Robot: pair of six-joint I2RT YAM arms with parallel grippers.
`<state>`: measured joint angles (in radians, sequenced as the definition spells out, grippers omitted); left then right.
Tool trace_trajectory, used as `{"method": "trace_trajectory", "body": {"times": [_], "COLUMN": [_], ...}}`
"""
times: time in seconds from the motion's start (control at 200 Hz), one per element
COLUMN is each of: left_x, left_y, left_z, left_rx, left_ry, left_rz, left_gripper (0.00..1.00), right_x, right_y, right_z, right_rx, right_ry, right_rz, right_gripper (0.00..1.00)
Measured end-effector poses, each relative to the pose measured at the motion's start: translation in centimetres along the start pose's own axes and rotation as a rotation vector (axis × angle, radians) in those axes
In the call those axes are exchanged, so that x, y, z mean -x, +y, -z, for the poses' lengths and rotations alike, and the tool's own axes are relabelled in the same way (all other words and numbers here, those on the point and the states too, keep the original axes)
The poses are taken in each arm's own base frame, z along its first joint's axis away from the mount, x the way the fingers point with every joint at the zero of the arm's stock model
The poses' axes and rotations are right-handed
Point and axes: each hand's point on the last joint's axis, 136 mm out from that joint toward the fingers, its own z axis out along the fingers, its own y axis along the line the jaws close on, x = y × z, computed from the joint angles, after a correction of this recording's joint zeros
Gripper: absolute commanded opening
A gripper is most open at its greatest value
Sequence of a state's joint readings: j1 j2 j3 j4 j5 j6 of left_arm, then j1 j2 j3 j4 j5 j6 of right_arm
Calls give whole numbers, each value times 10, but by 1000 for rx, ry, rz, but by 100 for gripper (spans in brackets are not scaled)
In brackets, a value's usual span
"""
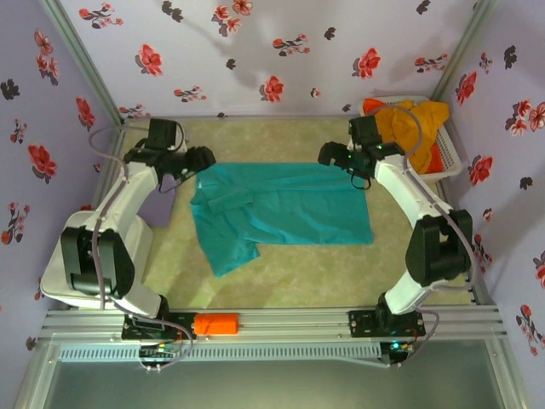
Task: Fold and stack the t-shirts
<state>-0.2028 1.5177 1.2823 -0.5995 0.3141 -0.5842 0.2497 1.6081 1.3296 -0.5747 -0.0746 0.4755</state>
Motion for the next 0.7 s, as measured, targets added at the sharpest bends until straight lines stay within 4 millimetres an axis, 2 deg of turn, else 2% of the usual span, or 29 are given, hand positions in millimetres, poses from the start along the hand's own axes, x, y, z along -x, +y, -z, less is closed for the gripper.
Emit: {"method": "trace_trajectory", "body": {"times": [0.16,0.25,0.42,0.56,0.7], "left_x": [-57,-87,-152,-207,-239], "left_y": [15,23,44,67,81], "left_z": [6,17,26,22,21], "left_rx": [32,40,74,130,167], "left_ry": [87,115,191,284,317], "left_rz": [-15,-21,-10,29,67], "left_gripper": [59,58,56,55,53], "right_x": [-60,-85,-106,-115,-124], "right_y": [-38,-54,-69,-75,-80], "right_z": [-3,3,24,27,21], "right_rx": [-87,-123,-130,-137,-153], "right_ry": [82,98,46,47,72], "right_rz": [-58,-80,-134,-142,-134], "right_gripper": [95,90,90,90,88]}}
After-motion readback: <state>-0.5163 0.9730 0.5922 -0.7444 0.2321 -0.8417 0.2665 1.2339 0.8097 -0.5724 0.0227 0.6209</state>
